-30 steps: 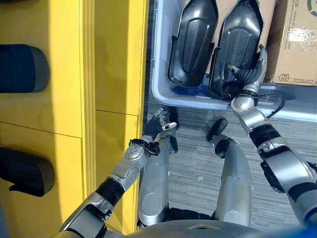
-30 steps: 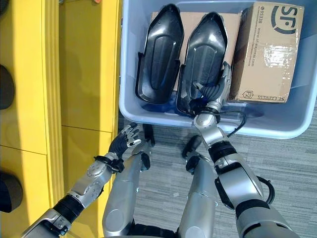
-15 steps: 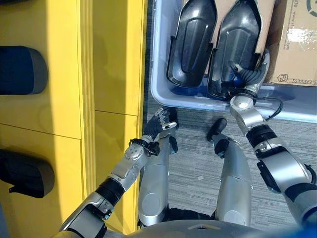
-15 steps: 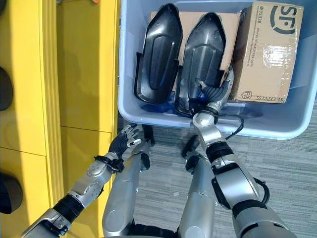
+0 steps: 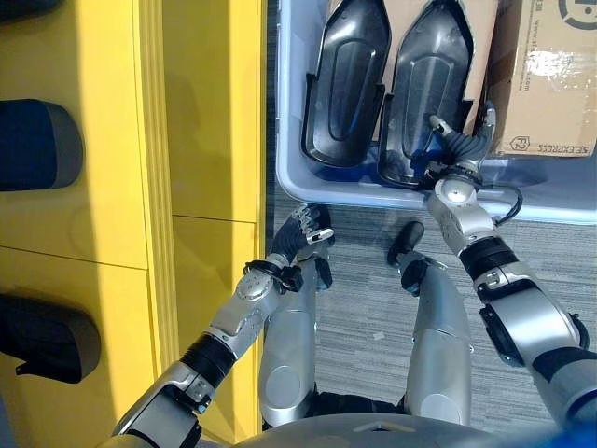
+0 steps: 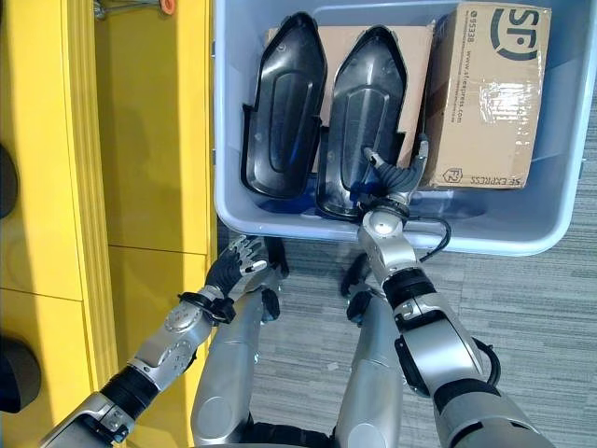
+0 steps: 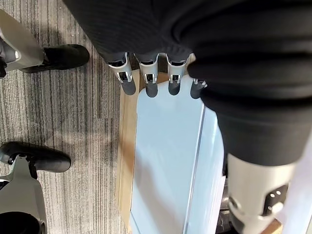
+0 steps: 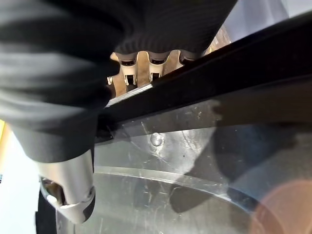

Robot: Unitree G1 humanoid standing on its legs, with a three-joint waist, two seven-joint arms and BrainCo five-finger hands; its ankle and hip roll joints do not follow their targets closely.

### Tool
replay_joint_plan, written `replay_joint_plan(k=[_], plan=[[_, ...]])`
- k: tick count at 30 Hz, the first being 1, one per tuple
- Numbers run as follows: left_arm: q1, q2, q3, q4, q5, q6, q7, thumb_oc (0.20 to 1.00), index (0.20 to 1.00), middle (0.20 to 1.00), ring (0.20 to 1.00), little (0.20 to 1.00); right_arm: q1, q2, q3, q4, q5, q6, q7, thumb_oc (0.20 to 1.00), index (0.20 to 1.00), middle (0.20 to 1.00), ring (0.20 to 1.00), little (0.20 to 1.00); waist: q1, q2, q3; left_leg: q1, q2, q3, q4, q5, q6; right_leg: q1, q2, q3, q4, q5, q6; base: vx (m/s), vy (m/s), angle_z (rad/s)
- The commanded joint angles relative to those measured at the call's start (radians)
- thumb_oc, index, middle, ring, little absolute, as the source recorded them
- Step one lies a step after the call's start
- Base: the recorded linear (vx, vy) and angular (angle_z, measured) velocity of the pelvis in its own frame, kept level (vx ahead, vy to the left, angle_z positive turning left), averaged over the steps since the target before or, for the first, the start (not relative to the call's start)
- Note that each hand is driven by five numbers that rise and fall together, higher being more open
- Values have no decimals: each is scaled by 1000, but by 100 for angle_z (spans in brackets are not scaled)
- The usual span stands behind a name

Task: Move parts from the plastic box to the shelf.

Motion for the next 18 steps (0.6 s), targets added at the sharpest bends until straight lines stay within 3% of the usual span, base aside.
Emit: replay_joint_plan(k=[1,3,4,5,6,10,18], plan=[[19,-4,-29,-77,13,-18,-10,1000,1000,1000,1000,1000,113,8,51,43,-55,46,-4,1000,1000,1000,1000,1000,22,37,-25,-32,-7,-34,41,-88,-70,-46,25,74,43,23,109,0,0,0],[23,-2,-32,-78,13,-15,-4,1000,1000,1000,1000,1000,112,-1,56,42,-95,62,-16,1000,1000,1000,1000,1000,22,36,-25,-35,-7,-35,45,-89,-71,-47,25,73,45,22,108,0,0,0],[26,-1,-31,-78,17,0,6,1000,1000,1000,1000,1000,110,-6,62,43,-115,72,-22,840,840,840,840,840,24,37,-25,-36,-8,-36,46,-90,-70,-47,25,73,45,21,108,0,0,0],[28,-1,-32,-70,26,-2,10,1000,1000,1000,1000,1000,110,-8,68,40,-115,82,-24,454,454,454,454,454,23,36,-25,-36,-7,-35,45,-90,-70,-48,25,73,46,22,109,0,0,0],[30,-5,-31,-59,21,-14,-1,1000,1000,1000,1000,1000,109,-9,75,43,-106,96,-26,200,200,200,200,200,23,36,-25,-35,-7,-36,45,-90,-71,-47,25,73,47,21,108,0,0,0],[34,0,-32,-58,17,-24,-3,1000,1000,1000,1000,1000,100,-20,99,61,-198,143,-47,200,200,200,200,200,27,39,-25,-33,-5,-32,40,-87,-70,-44,23,70,42,23,109,0,0,0],[29,8,-35,-34,13,-25,-9,1000,1000,1000,1000,1000,89,-38,92,113,-170,135,-62,200,200,200,200,200,32,45,-25,-37,-8,-33,35,-84,-69,-47,19,68,48,22,113,-1,1,0]])
